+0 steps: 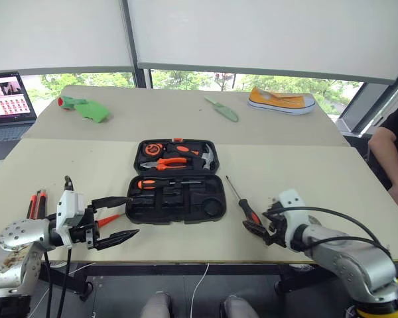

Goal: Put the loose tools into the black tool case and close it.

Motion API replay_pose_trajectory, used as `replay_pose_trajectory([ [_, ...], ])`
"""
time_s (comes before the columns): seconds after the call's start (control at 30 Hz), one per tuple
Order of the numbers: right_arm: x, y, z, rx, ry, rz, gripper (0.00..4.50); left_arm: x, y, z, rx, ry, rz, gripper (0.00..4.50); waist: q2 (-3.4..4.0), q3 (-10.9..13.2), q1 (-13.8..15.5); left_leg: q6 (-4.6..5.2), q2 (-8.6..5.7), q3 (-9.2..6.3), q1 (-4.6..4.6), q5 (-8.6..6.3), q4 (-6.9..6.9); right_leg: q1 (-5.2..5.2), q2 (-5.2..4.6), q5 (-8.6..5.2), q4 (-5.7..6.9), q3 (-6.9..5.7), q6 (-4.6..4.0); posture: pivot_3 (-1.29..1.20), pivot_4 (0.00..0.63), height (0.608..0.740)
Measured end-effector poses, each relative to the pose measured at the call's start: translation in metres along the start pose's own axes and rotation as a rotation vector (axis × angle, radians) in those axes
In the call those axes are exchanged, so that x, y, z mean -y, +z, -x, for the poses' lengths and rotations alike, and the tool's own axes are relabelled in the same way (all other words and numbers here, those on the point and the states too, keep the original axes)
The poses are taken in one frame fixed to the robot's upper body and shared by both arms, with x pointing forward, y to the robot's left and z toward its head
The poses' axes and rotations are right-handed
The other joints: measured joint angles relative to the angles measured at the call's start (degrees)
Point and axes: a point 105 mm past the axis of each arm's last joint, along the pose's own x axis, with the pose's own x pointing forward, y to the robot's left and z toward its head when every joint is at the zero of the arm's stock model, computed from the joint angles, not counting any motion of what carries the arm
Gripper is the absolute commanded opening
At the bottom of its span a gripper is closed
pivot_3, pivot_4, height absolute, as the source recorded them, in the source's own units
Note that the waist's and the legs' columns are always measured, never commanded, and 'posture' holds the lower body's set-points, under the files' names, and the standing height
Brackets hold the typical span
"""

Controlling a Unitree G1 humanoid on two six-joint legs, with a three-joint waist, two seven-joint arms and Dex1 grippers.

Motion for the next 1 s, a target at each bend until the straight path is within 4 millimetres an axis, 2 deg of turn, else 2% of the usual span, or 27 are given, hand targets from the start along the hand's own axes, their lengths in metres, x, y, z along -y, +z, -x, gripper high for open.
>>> replay_pose_trajectory([
  [0.17,0.007,0.002,-0.004,0.034,-0.097,-0.012,1.09,0.003,0.008,-0.006,0.034,-0.002,-0.018,4.5,0.0,0.0,0.2,0.0,-0.01,0.0,0.01,0.0,0.0,0.03,-0.02,-0.01,-0.01,-0.01,0.0,0.0,0.15,0.74],
  [0.2,0.007,0.001,-0.004,0.048,-0.113,-0.023,1.01,0.003,0.009,-0.007,0.042,0.0,-0.016,4.5,0.0,0.0,0.2,-0.01,-0.01,0.0,0.02,0.0,0.0,0.05,-0.02,-0.01,-0.01,-0.02,0.0,0.0,0.15,0.74],
  [0.33,0.012,0.005,-0.003,0.153,-0.196,-0.036,1.01,0.0,0.01,-0.009,0.066,0.039,0.006,4.5,0.03,0.0,0.0,-0.01,-0.02,0.01,0.02,0.01,0.0,0.02,-0.02,-0.01,0.0,0.0,0.0,0.0,0.15,0.74],
  [0.43,0.011,0.035,0.006,0.33,-0.149,0.101,1.01,-0.007,0.01,-0.008,0.085,0.114,0.017,4.5,0.07,0.0,-0.3,-0.01,-0.04,0.03,0.03,0.01,0.0,0.03,-0.03,0.0,0.0,0.02,0.03,0.0,0.15,0.74],
  [0.53,-0.008,0.073,0.012,0.444,0.059,0.376,1.01,-0.017,0.01,-0.001,0.1,0.224,0.018,4.5,0.06,0.1,-0.9,0.0,0.02,0.01,0.13,0.01,0.01,0.06,0.04,0.02,0.01,0.02,0.04,0.0,0.15,0.74],
  [0.63,-0.028,0.092,-0.002,0.415,0.28,0.63,1.01,-0.021,0.005,0.011,0.087,0.322,0.025,4.5,0.06,0.1,-1.8,0.0,0.08,-0.01,0.23,0.01,-0.02,0.09,0.13,0.01,0.05,0.01,-0.03,0.0,0.15,0.74],
  [0.77,-0.046,0.103,-0.028,0.33,0.478,0.833,1.01,-0.018,-0.006,0.023,0.07,0.39,0.048,4.5,0.0,0.1,-1.9,0.0,0.08,-0.02,0.19,0.01,-0.05,0.04,0.14,-0.03,0.11,0.01,-0.08,0.0,0.15,0.74],
  [0.9,-0.062,0.115,-0.06,0.216,0.575,0.965,1.01,-0.013,-0.009,0.028,0.058,0.412,0.058,4.5,0.01,0.1,-1.8,-0.01,0.06,0.01,0.12,0.01,-0.08,-0.08,0.1,-0.02,0.17,0.0,-0.09,0.0,0.15,0.74],
  [1.0,-0.065,0.122,-0.078,0.162,0.583,0.99,1.01,-0.011,-0.009,0.028,0.054,0.415,0.057,4.5,0.02,0.2,-1.2,-0.02,0.04,0.02,0.09,0.01,-0.09,-0.13,0.05,-0.02,0.19,-0.04,-0.1,0.0,0.15,0.74],
])
